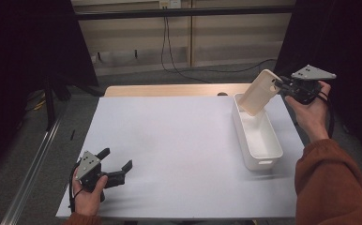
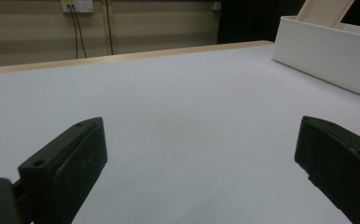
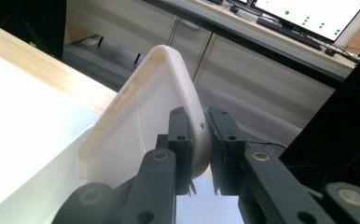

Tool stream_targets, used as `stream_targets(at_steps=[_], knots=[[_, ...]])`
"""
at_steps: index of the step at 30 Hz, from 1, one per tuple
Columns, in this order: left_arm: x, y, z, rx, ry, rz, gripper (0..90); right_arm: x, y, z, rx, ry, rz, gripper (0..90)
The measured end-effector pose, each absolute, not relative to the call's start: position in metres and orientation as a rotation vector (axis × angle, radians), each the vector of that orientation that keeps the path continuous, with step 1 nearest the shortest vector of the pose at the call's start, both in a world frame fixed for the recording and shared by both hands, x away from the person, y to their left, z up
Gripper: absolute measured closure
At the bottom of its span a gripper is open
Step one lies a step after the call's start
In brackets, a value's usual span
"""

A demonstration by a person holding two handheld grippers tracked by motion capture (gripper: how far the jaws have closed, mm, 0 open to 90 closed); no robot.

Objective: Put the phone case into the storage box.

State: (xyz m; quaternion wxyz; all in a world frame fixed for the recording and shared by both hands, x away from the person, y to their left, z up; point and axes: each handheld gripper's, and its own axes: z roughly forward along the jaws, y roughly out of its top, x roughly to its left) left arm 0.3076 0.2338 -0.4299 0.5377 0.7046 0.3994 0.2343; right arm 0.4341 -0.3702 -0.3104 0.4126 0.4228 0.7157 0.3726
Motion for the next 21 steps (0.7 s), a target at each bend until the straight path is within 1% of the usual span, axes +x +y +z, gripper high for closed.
stream_targets(at_steps=[21], knots=[[0.31,0.233,-0.431,1.69,0.941,0.553,2.4,0.463,-0.361,-0.337,1.054,1.854,0.888,80.1]])
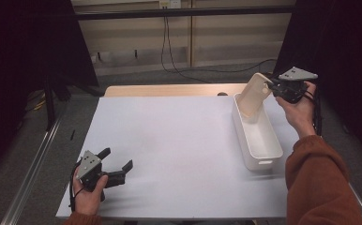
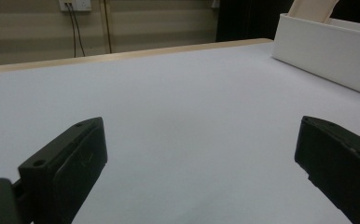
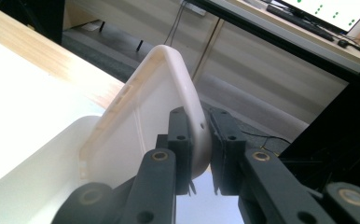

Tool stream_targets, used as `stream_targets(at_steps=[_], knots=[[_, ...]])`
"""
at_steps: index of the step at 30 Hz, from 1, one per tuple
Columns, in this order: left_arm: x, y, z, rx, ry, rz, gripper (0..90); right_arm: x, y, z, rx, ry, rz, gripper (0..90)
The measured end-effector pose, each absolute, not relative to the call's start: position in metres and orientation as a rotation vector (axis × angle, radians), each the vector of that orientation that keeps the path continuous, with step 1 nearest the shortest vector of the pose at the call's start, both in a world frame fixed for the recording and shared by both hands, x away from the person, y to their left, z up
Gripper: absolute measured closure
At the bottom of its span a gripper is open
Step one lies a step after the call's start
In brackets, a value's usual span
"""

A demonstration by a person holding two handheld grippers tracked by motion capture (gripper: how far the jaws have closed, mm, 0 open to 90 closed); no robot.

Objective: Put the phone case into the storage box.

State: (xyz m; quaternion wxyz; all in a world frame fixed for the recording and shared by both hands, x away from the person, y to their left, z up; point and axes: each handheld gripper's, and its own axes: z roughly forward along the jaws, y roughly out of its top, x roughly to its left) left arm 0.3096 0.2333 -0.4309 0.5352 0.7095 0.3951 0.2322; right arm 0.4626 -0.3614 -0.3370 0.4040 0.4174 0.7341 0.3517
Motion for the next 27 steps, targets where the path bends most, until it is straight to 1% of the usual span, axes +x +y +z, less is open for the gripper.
stream_targets(at_steps=[19,27], knots=[[0.312,0.233,-0.432,1.696,0.937,0.548,2.4,0.482,-0.352,-0.354,1.036,1.887,0.87,79.0],[0.312,0.232,-0.432,1.699,0.932,0.547,2.5,0.493,-0.346,-0.351,1.027,1.893,0.837,77.7]])
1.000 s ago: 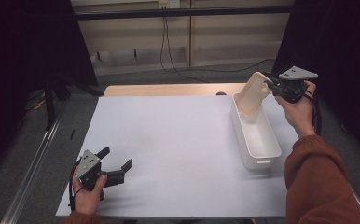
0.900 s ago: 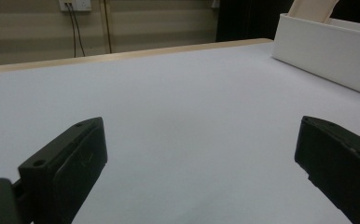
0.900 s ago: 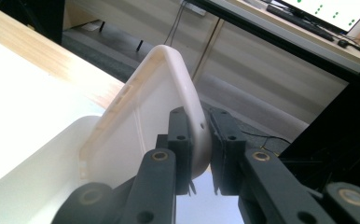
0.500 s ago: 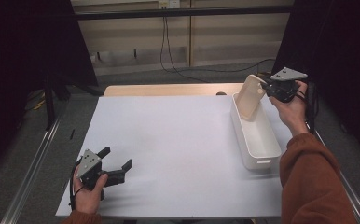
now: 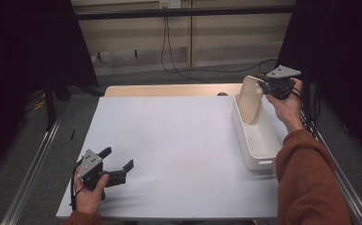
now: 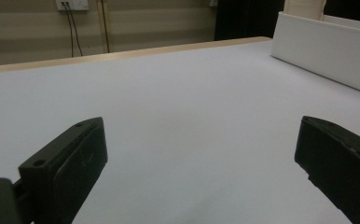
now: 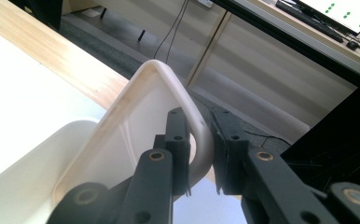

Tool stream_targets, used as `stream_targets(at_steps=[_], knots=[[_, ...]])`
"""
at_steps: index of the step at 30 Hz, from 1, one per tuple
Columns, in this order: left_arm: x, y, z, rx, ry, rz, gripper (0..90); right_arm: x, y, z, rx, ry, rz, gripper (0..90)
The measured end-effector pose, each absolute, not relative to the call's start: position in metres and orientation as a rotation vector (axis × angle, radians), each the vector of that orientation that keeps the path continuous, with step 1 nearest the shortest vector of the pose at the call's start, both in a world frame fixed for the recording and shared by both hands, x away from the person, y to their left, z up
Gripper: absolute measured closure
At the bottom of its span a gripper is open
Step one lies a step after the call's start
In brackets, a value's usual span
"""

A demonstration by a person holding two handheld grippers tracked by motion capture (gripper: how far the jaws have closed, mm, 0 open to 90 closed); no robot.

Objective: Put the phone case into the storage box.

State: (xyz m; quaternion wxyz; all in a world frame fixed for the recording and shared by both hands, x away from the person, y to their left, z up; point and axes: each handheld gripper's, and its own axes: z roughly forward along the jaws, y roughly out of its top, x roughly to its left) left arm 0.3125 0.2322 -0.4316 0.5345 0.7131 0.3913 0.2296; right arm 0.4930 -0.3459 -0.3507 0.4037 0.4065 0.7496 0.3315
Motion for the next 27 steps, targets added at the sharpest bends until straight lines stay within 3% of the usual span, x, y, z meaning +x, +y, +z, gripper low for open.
stream_targets(at_steps=[27], knots=[[0.312,0.232,-0.431,1.699,0.93,0.543,2.5,0.511,-0.347,-0.364,1.133,1.816,0.823,71.1]])
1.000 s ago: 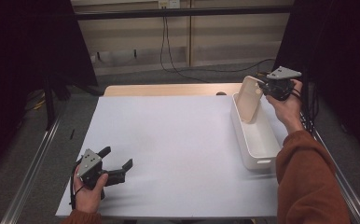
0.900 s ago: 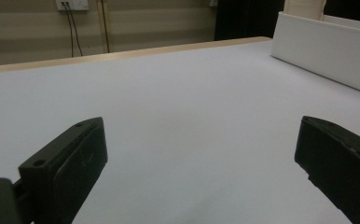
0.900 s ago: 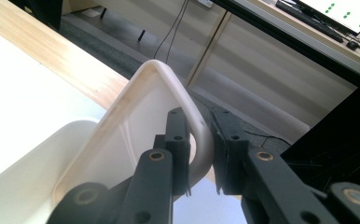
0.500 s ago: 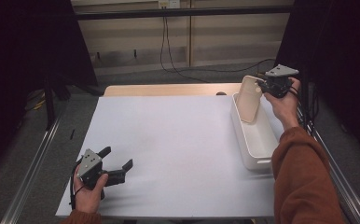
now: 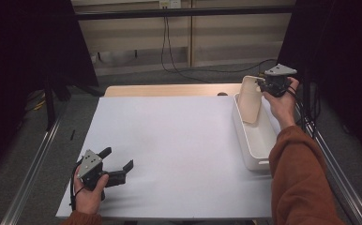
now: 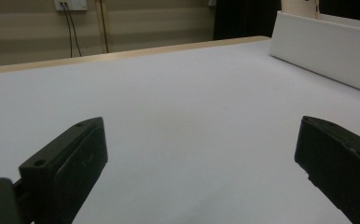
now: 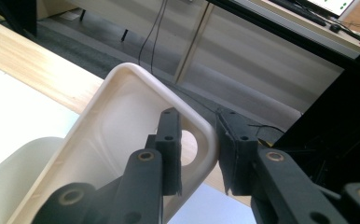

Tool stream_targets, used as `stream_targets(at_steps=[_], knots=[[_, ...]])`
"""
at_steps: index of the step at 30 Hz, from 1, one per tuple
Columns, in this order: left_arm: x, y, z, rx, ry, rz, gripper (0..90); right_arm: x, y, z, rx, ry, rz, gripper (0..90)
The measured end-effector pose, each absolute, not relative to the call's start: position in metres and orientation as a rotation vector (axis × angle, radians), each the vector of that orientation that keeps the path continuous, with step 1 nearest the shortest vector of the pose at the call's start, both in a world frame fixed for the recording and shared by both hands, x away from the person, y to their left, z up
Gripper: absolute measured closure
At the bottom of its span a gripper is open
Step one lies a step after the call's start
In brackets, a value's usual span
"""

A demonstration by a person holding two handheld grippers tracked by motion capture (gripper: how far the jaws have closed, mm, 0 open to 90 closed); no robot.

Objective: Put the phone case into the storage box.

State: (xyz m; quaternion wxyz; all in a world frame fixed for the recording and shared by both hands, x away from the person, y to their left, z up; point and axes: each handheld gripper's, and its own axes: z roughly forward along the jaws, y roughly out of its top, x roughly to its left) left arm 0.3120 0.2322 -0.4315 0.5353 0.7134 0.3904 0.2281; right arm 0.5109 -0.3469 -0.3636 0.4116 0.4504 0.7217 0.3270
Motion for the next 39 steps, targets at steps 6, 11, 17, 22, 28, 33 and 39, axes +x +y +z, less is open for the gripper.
stream_targets(at_steps=[6,11,17,22,28,33,39], knots=[[0.3118,0.2329,-0.4312,1.697,0.929,0.547,2.5,0.5122,-0.3466,-0.3646,1.204,1.784,0.851,70.7],[0.3116,0.2332,-0.4309,1.704,0.926,0.553,2.5,0.5121,-0.3475,-0.3643,1.219,1.783,0.842,74.2],[0.3119,0.2322,-0.4309,1.705,0.923,0.55,2.6,0.5106,-0.3482,-0.3633,1.216,1.786,0.853,75.3],[0.3117,0.2327,-0.4307,1.701,0.921,0.552,2.6,0.5103,-0.3449,-0.3667,1.255,1.778,0.854,73.3],[0.3112,0.2336,-0.4305,1.702,0.919,0.554,2.6,0.5091,-0.3434,-0.3696,1.28,1.783,0.835,72.7],[0.3112,0.2332,-0.4304,1.705,0.918,0.555,2.6,0.5083,-0.3447,-0.369,1.289,1.789,0.841,75.5],[0.3113,0.2333,-0.4304,1.706,0.917,0.556,2.6,0.5084,-0.3453,-0.3694,1.291,1.789,0.86,79.4]])
